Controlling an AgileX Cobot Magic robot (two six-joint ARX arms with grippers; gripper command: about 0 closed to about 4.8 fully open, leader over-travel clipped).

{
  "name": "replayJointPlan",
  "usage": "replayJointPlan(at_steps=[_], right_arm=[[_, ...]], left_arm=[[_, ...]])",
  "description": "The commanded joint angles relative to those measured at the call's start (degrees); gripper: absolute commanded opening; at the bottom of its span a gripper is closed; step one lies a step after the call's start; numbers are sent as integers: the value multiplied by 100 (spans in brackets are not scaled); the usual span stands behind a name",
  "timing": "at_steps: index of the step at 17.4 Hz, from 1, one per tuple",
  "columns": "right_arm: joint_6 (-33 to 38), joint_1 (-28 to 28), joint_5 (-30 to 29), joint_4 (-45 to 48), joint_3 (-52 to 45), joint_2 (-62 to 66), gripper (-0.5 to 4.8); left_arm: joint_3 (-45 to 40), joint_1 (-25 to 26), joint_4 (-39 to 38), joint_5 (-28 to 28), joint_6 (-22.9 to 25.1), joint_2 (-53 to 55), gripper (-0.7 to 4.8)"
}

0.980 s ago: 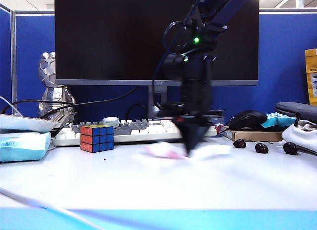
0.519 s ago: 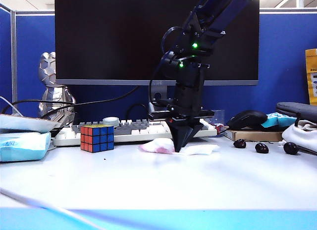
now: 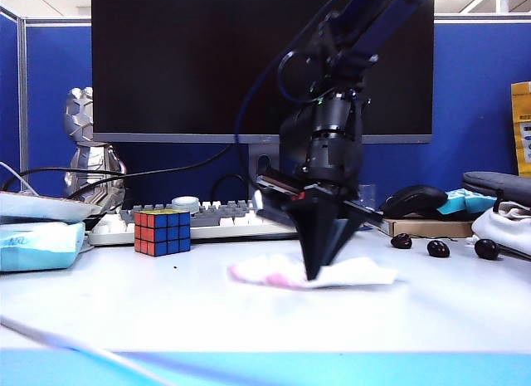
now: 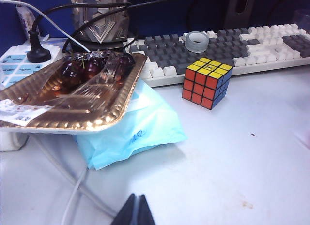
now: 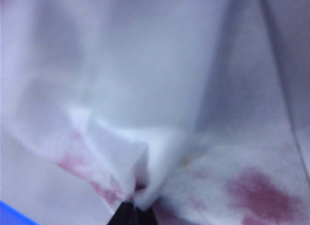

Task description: Use the wet wipes on the table to wipe the cherry juice off the table, then put the wipes back on the table.

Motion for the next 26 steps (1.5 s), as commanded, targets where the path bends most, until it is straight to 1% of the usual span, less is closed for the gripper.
replayJointPlan(at_steps=[1,3,4,6,8,9,10,12,19,21,23,24,25,26], right_arm=[[160,7,1764,-44,-61,101,-1],[286,-11,2437,247,-61,101,-1],[286,-20,2588,584,-61,101,-1],[286,-20,2564,1329,-52,101,-1],[284,-20,2319,1810,-52,101,-1],[284,-20,1878,2063,-55,101,-1],[284,-20,1290,2216,-52,101,-1],[284,-17,767,2253,-52,101,-1],[374,-20,745,2138,-39,-358,3],[372,-22,789,2057,-37,-562,67],[372,-20,791,1945,-39,-697,68],[372,-20,789,1884,-37,-791,83],[372,-20,789,1860,-37,-887,108],[372,-20,789,1860,-35,-931,108]], left_arm=[[-4,13,-63,22,-20,-20,-2],[-4,13,-63,24,-22,-20,-2],[-4,13,-63,24,-20,-20,-2],[-4,13,-63,24,-22,-20,-2],[-4,13,-61,22,-20,-20,-2],[-4,13,-63,24,-22,-20,-2],[-4,13,-61,22,-20,-20,-2],[-4,13,-63,24,-22,-20,-2],[-4,13,-63,22,-20,-20,-2],[-4,13,-63,24,-22,-20,-2],[-4,13,-61,22,-20,-20,-2],[-4,13,-61,24,-20,-20,-2],[-4,13,-61,24,-20,-20,-2],[-4,13,-61,22,-20,-20,-2]])
